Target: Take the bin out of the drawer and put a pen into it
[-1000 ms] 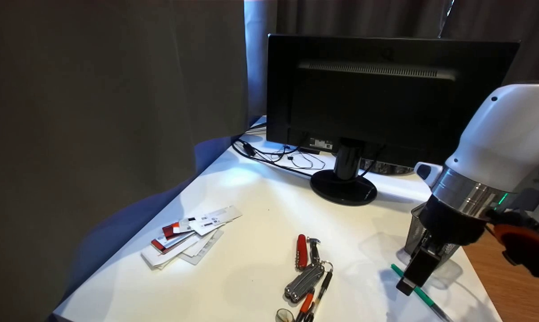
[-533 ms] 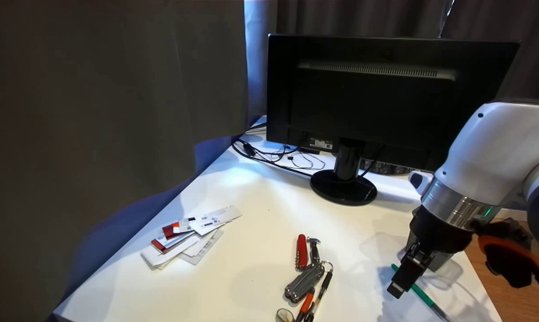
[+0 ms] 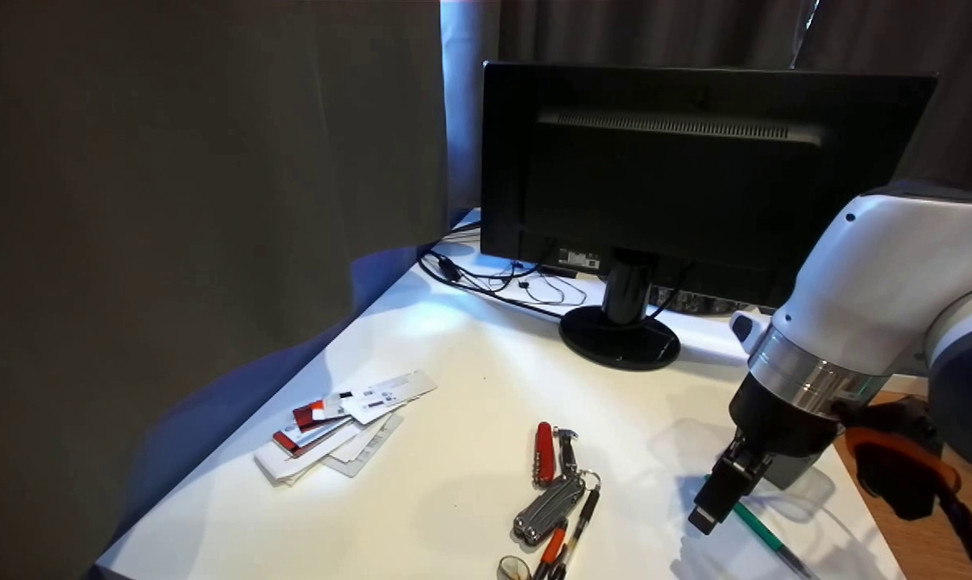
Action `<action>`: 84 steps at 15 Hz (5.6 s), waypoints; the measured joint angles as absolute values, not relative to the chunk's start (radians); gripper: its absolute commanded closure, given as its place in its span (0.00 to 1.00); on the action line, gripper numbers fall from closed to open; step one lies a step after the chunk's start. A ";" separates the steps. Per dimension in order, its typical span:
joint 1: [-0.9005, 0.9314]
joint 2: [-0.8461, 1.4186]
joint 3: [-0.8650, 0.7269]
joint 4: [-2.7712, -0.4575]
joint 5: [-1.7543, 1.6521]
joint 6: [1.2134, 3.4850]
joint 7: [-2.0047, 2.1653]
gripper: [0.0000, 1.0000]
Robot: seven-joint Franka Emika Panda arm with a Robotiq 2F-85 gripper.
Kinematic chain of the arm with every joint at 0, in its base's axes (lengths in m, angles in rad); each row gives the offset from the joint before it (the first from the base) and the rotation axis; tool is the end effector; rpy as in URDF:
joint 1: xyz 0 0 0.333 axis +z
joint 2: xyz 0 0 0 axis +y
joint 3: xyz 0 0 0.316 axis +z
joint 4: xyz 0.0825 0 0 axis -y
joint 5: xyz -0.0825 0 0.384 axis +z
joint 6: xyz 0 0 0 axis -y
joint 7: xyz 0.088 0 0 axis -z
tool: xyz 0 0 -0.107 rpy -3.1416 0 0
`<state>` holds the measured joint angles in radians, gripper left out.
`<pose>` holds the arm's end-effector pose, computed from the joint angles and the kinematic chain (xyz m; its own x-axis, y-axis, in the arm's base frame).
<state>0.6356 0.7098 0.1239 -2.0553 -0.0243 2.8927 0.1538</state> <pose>0.4249 0.4072 0.1003 0.8259 0.5510 0.1199 0.5618 -0.8223 -0.0910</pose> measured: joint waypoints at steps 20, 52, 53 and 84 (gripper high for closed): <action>0.638 0.627 0.131 -2.056 -0.024 2.786 0.168 0.97; -0.319 0.580 0.891 -2.480 0.119 3.589 -0.594 0.97; -0.326 0.600 0.891 -2.483 0.100 3.604 -0.596 0.97; 0.265 -0.022 0.366 -2.543 -0.035 3.070 0.051 0.00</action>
<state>0.2645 -0.0215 0.3663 -2.5427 -0.0352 3.0704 0.0508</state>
